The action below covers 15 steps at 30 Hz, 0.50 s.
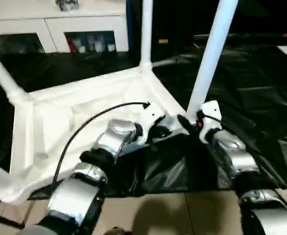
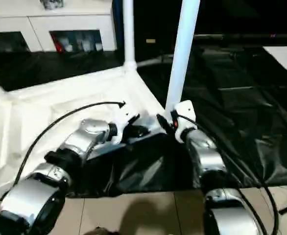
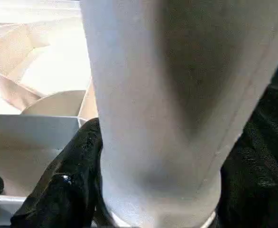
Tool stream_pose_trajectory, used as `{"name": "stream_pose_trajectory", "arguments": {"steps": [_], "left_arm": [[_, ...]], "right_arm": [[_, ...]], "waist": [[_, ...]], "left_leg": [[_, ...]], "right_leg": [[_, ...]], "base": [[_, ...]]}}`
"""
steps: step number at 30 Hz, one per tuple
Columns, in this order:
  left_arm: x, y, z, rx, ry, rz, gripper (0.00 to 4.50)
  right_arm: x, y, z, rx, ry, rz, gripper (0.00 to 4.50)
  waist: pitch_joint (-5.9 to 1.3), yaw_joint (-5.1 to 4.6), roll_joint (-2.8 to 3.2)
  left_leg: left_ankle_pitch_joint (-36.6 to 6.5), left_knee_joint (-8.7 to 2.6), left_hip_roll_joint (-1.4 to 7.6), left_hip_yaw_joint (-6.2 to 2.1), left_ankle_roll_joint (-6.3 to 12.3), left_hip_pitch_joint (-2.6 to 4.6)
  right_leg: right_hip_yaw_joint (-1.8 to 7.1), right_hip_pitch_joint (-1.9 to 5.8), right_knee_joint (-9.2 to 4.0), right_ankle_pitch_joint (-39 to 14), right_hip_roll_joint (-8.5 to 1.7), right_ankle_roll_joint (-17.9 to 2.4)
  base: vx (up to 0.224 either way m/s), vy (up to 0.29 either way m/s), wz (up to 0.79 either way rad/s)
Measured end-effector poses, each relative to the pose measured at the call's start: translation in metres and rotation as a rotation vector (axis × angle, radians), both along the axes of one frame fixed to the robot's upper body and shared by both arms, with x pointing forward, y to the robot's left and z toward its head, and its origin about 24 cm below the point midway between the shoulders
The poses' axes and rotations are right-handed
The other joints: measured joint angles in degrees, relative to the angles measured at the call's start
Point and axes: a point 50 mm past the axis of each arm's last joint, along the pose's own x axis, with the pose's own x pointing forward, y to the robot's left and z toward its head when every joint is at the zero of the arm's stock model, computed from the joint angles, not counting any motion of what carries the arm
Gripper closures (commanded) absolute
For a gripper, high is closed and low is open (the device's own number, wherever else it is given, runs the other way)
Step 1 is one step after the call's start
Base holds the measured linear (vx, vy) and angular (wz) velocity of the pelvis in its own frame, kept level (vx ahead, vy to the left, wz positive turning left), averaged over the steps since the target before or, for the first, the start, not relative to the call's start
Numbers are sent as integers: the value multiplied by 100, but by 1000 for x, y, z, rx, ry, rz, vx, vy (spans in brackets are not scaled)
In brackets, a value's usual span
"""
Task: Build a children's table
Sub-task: Rotate leg to tighten
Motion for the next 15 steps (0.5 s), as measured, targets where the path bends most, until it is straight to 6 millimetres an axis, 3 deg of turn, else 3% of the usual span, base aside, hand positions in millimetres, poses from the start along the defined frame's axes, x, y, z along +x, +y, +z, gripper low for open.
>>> {"name": "stream_pose_trajectory", "arguments": {"steps": [3,4,7,15], "left_arm": [[0,0,0,-1,2,-13,450],[-1,1,0,-1,2,-18,450],[-1,5,1,0,-1,-39,450],[-11,25,-1,-16,33,-214,450]], "right_arm": [[-1,1,0,2,-6,22,106],[-1,1,0,2,-9,29,80],[-2,2,0,1,-22,61,63],[-21,-7,2,-9,-33,373,63]], "waist": [[1,-8,-2],[1,-13,-2],[2,-35,-3],[4,40,0]], "left_leg": [[-1,0,0,0,1,-5],[-1,-1,0,0,2,-6],[-2,-6,0,1,3,-10],[8,-12,1,1,20,-17]], "right_leg": [[0,-2,-4,0,0,0],[0,-2,-6,0,0,0],[-1,-6,-10,0,0,0],[-7,-17,-5,-6,0,10]], "base": [[0,0,0],[0,0,0],[0,0,0],[0,0,0]]}}
